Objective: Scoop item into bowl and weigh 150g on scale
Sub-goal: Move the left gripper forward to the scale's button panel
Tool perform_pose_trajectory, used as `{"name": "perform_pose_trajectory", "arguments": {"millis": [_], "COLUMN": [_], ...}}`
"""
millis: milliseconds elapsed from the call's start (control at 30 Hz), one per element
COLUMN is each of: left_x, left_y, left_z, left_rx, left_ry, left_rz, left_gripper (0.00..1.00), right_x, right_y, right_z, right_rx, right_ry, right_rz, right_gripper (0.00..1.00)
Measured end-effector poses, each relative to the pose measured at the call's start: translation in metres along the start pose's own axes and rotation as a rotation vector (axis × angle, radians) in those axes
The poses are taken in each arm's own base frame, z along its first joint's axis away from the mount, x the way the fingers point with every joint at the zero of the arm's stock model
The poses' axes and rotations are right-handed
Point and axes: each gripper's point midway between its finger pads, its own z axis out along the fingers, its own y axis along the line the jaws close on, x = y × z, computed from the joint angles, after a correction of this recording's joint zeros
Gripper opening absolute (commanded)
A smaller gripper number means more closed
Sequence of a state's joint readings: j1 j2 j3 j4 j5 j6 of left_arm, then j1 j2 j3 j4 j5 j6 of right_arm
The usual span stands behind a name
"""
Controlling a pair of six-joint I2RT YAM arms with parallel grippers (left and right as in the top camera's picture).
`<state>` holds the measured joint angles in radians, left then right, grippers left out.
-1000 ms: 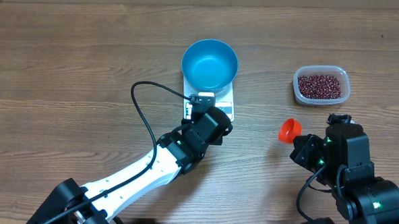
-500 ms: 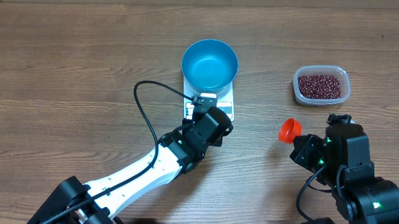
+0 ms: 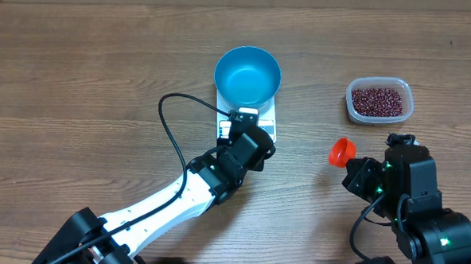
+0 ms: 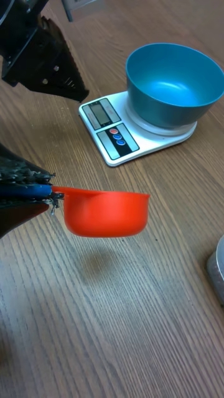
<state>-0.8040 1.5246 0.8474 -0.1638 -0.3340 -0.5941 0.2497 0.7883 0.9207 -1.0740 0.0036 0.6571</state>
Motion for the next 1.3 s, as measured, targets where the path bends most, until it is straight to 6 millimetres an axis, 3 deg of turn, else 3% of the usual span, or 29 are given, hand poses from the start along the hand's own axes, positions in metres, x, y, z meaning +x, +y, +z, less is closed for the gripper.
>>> {"name": "perform_pose_trajectory", "arguments": {"millis": [467,867,1300], "left_x": [-0.007,0.013,0.012], "left_y": [0.004,0.003,0.001], "left_z": [0.001,0.035,0.046], "left_rx": [-0.029,-0.049,-0.051], "left_ry": [-0.038,-0.008,-0.031], "left_rz": [-0.003,0.011,0.004], "left_gripper": [0.04,0.04,0.04], "right_x": [0.0,0.0,-0.001], "right_y": [0.0,0.0,0.001], "right_z": [0.0,0.0,0.0], "right_rx": [0.0,0.0,-0.003], "right_ry": [-0.001,0.0,-0.004], "right_rz": [0.0,0.0,0.0], "right_gripper": [0.04,0.04,0.04]}}
